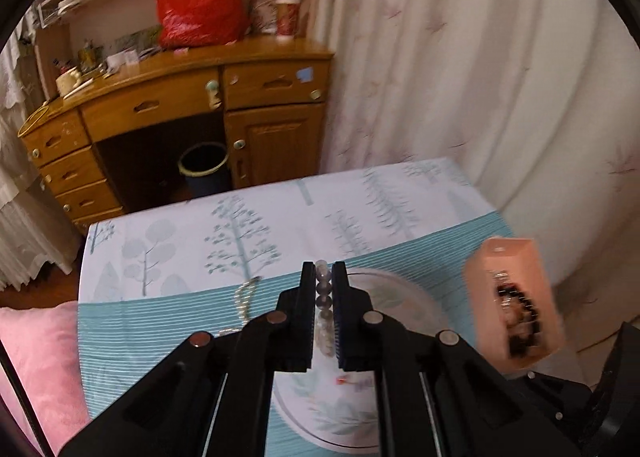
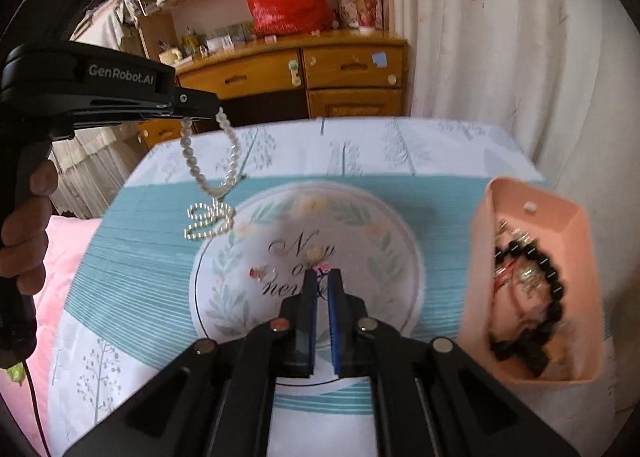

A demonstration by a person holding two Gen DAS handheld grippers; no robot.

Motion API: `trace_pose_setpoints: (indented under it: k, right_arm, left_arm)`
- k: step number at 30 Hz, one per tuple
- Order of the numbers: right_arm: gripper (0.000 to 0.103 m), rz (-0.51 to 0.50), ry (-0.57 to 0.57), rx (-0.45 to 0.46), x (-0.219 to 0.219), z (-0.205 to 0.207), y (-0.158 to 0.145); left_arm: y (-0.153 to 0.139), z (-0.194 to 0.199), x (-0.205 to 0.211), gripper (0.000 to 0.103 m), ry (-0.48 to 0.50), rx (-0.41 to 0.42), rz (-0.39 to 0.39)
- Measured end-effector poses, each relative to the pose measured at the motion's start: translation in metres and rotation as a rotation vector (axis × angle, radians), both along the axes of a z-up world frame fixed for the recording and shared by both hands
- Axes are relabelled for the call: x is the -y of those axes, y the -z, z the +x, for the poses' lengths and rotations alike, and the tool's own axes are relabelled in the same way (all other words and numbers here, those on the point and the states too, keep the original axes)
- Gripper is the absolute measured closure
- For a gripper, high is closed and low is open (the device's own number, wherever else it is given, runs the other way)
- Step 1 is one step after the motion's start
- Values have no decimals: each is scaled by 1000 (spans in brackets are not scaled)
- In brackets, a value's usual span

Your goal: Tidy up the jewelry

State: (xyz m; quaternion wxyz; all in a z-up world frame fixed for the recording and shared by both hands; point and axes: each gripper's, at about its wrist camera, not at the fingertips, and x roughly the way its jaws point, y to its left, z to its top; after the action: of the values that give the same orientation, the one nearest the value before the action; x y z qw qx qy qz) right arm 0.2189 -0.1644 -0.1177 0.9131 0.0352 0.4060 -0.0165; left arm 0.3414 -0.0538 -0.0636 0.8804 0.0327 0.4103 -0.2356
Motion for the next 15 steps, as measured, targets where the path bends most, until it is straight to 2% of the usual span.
trace_pose_setpoints:
  k: [7, 15]
  right_arm:
    - [98, -96, -37, 79, 23, -22, -39]
    - [98, -131, -29, 118, 75, -47, -73]
  left_arm:
    - [-37, -30, 49, 97, 47, 60, 4]
    - [-58, -64, 112, 97, 128, 64, -40]
